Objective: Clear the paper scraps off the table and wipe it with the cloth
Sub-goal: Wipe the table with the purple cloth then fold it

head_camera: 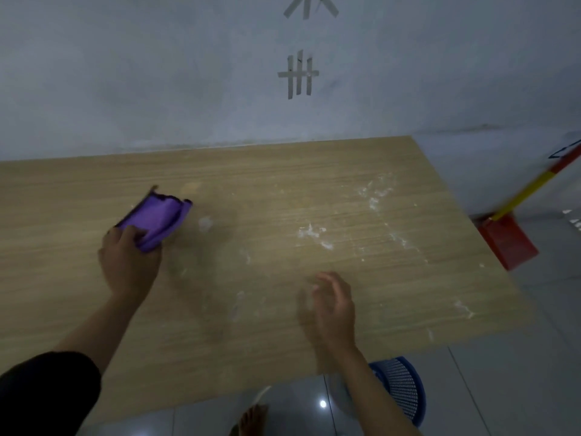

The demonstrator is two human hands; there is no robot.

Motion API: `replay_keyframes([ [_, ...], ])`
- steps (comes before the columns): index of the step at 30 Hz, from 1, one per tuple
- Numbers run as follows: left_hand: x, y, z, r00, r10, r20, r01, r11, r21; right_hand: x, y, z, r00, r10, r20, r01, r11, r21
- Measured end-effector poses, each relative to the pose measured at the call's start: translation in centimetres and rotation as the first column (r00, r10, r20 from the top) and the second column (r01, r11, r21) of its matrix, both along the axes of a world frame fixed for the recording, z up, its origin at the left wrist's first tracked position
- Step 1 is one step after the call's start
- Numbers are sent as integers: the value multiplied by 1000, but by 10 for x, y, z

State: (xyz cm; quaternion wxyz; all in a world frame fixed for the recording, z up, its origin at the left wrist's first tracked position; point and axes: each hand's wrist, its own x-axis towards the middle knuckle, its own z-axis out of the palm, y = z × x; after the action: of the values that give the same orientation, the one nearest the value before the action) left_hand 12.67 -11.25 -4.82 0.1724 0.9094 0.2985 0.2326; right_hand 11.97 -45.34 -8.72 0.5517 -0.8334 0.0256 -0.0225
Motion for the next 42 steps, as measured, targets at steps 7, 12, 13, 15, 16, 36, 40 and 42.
replay_keyframes([
  [7, 5, 5, -46, 924, -211, -320, 121, 953, -278, 19, -22, -21, 997, -76, -2, 74, 982, -174],
  [12, 34, -40, -58, 930, -186, -317, 117, 968, -223, 19, -15, -28, 995, -102, 22, 105, 966, -235],
  [13, 45, -51, -61, 906, -250, -342, 192, 962, -195, 19, -13, -29, 993, -119, 24, 121, 965, -234],
  [15, 65, -74, -70, 829, -416, -375, 362, 909, -208, 21, -10, -29, 985, -170, 24, 171, 961, -215],
  [16, 72, -90, -72, 799, -483, -359, 431, 875, -218, 22, -9, -29, 981, -193, 30, 195, 958, -211],
  [36, 87, -296, -55, 541, -840, -45, 738, 499, -455, 25, -64, -6, 776, -628, -55, 630, 774, 53],
  [40, 134, -246, -51, 895, -446, 19, 399, 780, -482, 14, -114, -14, 818, -571, 67, 573, 801, -171],
  [42, 159, -215, -47, 945, -321, -62, 255, 842, -475, 9, -134, -22, 843, -538, 17, 525, 816, -243],
])
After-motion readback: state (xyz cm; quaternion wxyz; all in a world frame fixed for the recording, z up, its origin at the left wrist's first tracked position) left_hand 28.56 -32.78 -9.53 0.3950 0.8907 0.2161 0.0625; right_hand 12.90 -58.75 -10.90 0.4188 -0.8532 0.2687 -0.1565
